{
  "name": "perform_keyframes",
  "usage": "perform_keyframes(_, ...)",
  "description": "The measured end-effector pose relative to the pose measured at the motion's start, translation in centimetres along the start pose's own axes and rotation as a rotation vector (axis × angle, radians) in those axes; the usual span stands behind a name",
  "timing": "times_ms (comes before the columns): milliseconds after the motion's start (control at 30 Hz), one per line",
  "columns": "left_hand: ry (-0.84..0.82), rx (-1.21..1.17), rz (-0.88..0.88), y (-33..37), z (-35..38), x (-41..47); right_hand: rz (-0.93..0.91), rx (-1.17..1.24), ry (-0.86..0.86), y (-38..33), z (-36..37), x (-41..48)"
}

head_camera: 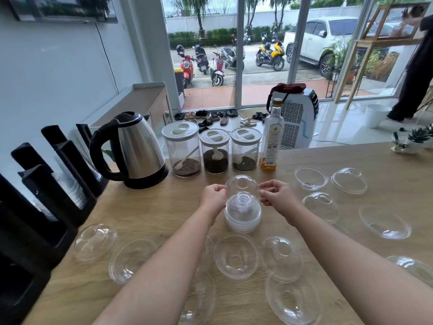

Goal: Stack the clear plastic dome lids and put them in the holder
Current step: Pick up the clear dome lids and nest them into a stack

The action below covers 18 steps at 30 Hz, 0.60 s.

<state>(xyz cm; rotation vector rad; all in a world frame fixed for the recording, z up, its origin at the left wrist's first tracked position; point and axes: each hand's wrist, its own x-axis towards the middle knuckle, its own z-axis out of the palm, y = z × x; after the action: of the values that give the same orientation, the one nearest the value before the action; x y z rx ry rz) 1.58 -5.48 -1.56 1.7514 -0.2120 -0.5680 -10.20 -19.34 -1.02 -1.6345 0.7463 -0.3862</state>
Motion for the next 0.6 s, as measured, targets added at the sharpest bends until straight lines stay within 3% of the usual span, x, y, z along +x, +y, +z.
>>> perform_keyframes(200,0.064,0.207,0.049,-2.1,0.1,0.3,0.048,-0.022,0.0,1.3,0.5,0.1)
perform_keyframes(600,-0.044,0.295,-0.025,-3.1,0.2,0.1,0.118,-0.174,-0.006,3.8,0.9,0.4)
